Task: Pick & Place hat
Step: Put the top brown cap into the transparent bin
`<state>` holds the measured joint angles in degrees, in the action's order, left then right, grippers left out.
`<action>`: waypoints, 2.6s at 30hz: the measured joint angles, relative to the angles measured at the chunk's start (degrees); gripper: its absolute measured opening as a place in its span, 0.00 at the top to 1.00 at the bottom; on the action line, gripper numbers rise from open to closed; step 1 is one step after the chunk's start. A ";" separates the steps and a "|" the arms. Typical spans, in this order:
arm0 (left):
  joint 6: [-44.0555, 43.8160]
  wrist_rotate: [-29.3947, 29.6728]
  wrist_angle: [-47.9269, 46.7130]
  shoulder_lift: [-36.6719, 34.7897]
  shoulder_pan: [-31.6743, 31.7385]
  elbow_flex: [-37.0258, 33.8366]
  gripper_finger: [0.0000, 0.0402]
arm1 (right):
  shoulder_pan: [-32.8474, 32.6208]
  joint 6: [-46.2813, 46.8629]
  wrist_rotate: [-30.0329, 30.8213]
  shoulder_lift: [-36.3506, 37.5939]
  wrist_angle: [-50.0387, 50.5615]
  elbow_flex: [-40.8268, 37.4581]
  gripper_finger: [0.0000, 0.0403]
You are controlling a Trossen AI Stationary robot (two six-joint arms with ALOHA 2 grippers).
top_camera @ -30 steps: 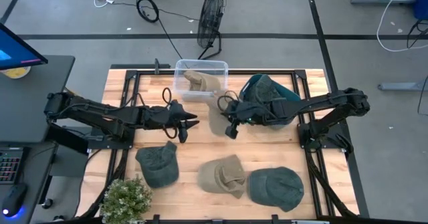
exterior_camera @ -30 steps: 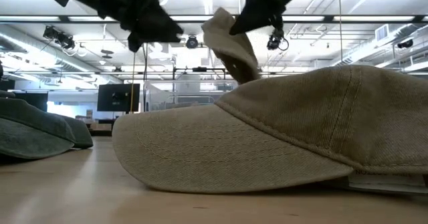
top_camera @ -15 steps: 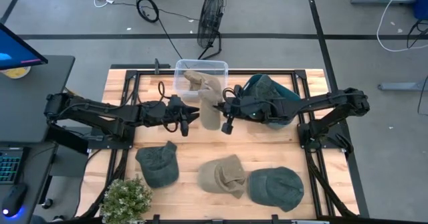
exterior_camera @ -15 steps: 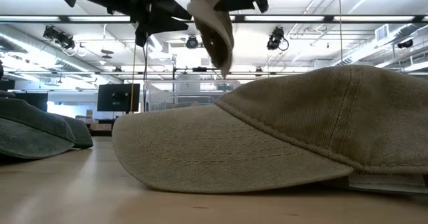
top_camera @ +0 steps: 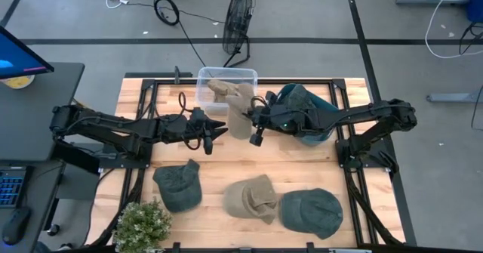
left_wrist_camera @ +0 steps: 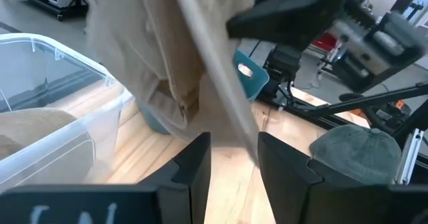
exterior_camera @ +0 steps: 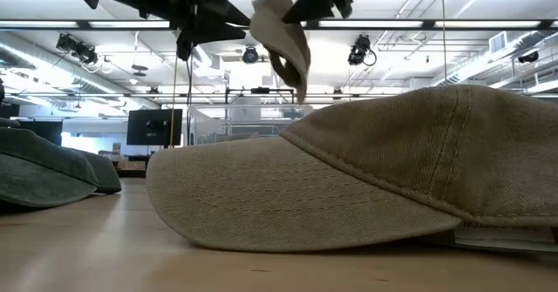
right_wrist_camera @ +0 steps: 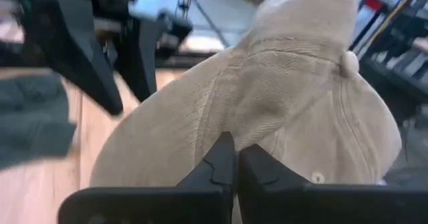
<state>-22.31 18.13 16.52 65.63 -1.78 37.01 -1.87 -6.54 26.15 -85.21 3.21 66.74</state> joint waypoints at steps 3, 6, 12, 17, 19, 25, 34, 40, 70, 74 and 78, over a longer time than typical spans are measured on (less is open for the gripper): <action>0.28 0.04 0.11 0.00 0.13 0.00 0.69 | 0.69 -2.70 -0.16 0.00 -3.94 0.00 0.99; 1.66 0.04 1.50 -0.01 0.13 0.00 0.69 | 1.64 -4.53 -0.17 0.00 -6.99 0.00 0.99; 5.81 0.04 4.66 -0.02 0.13 0.00 0.69 | 2.82 -4.41 -1.93 0.00 -8.11 0.00 0.99; 8.01 0.03 7.09 -0.07 0.23 0.00 0.69 | 3.26 -3.22 -7.60 0.00 -10.55 0.00 0.99; 8.02 0.02 6.90 -0.04 0.61 0.00 0.69 | 3.26 -4.32 -8.58 0.00 -12.36 0.00 0.99; 9.35 0.02 6.66 -0.04 1.97 0.00 0.81 | 3.24 -6.03 -12.08 0.00 -14.23 0.00 0.99; 5.67 -0.20 6.12 0.02 4.87 -0.05 0.96 | 4.68 -5.32 -11.29 0.00 -7.67 0.07 0.93; 2.05 -0.02 -6.41 0.00 11.42 5.33 0.97 | 5.56 -4.94 -5.31 0.00 -3.71 0.04 0.81; -7.23 -61.93 -8.87 9.48 46.06 9.75 0.95 | 5.54 -9.46 -3.03 0.00 1.24 0.00 0.65; 11.06 -67.49 -10.88 9.38 46.56 9.75 0.95 | 5.54 -11.24 -3.03 0.00 1.58 0.00 0.65; 23.08 -67.58 -17.35 9.38 45.87 9.75 0.95 | 5.54 -11.96 -3.04 0.00 2.40 0.00 0.65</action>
<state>0.78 -49.45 -0.82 75.00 44.09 46.76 3.66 -18.50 23.10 -85.21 5.61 66.74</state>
